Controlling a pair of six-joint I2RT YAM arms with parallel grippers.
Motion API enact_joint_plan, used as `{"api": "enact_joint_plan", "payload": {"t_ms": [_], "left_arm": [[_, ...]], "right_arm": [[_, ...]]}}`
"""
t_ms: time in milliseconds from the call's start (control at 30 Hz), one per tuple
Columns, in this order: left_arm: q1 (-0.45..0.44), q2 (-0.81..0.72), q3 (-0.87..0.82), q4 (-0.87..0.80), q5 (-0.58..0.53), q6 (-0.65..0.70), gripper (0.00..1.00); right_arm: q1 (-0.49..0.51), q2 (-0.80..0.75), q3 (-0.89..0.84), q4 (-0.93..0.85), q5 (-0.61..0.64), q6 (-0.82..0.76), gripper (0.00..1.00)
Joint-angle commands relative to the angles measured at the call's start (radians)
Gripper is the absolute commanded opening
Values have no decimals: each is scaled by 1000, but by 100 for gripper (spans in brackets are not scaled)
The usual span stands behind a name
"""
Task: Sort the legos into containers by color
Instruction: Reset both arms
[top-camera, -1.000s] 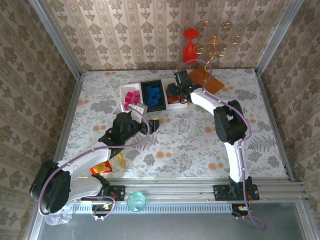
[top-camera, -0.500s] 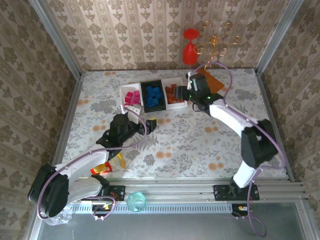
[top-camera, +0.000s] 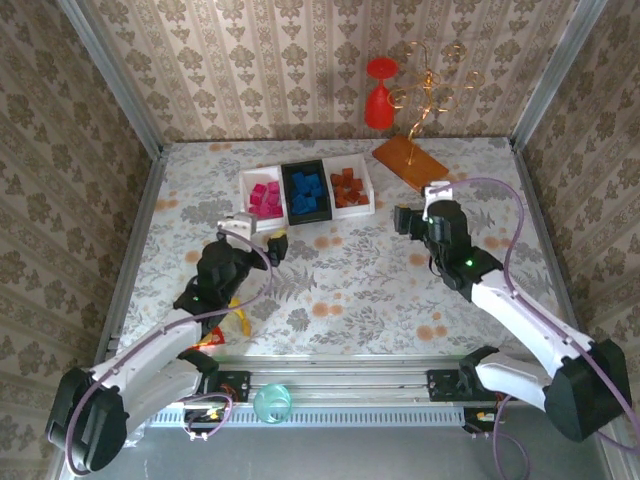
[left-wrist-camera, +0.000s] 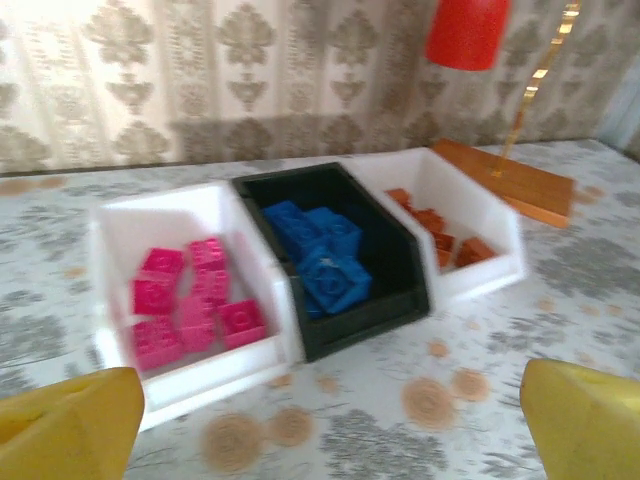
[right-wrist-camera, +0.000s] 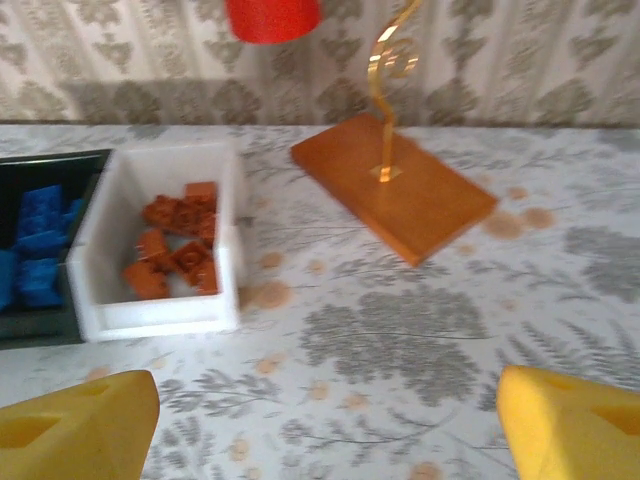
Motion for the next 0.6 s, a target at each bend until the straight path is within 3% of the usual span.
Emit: {"api": "enact_joint_plan", "payload": {"t_ms": [0,167,267,567], "left_arm": [[25,-42,-29,5,-183,75,100],[83,-54,-43,19,-280,129,100],[175,-37,-38,22,-310,154,100],[466,154,-47,151,-229,179,100]], "right_arm": [[-23,-43,-60,80,195,-58,94],[-82,-51,-146,134,271,-45,100],[-118,-44,-196,197,280,-48,100],[-196,86,-207,260,266,-57,100]]}}
